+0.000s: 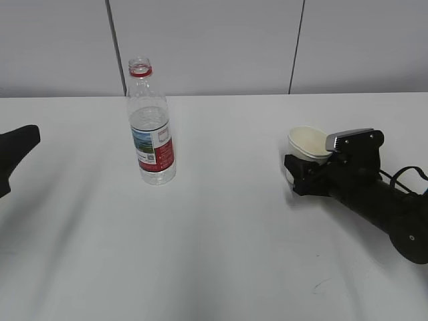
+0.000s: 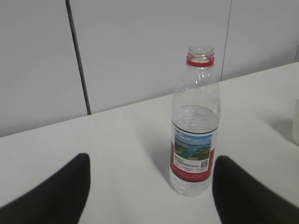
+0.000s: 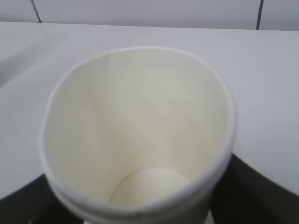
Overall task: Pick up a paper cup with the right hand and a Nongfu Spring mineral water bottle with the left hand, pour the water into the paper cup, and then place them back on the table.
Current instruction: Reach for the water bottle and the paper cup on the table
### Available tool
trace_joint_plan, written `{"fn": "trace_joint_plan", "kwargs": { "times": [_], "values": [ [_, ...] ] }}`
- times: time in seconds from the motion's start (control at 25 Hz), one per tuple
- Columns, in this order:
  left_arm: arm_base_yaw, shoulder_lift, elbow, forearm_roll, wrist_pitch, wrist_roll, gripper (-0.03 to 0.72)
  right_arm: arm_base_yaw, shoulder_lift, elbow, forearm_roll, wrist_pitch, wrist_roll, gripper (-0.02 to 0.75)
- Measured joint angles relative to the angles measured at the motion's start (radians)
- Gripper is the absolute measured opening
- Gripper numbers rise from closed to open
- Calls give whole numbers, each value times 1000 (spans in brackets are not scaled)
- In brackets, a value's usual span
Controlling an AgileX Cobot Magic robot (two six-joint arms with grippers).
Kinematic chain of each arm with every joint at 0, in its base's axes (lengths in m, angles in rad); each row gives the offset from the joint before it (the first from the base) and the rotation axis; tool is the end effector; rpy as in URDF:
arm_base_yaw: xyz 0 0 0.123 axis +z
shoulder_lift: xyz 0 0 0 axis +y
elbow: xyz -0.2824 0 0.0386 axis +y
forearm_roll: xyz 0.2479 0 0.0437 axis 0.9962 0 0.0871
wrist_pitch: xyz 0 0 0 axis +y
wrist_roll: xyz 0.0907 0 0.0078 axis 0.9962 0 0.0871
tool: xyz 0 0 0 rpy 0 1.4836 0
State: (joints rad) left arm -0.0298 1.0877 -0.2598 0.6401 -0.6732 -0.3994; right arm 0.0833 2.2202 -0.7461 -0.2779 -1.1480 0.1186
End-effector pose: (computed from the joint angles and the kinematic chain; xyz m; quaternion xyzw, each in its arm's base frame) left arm 0.1850 -0.0394 0.2234 0.1809 0.7393 -0.1139 0.6386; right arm 0.3511 0.0522 0.0598 -0.1090 0.7808 0.1255 0.6023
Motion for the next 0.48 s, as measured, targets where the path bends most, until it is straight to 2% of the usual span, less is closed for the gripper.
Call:
{"fn": "trace_joint_plan", "kwargs": {
  "times": [0.16, 0.32, 0.48],
  "values": [
    [0, 66, 0, 2, -41, -1, 501, 0, 0, 0, 0, 0, 1, 509],
    [0, 193, 0, 2, -182, -3, 508, 0, 0, 0, 0, 0, 1, 509],
    [0, 348, -19, 1, -302, 9, 561, 0, 0, 0, 0, 0, 1, 509]
  ]
}}
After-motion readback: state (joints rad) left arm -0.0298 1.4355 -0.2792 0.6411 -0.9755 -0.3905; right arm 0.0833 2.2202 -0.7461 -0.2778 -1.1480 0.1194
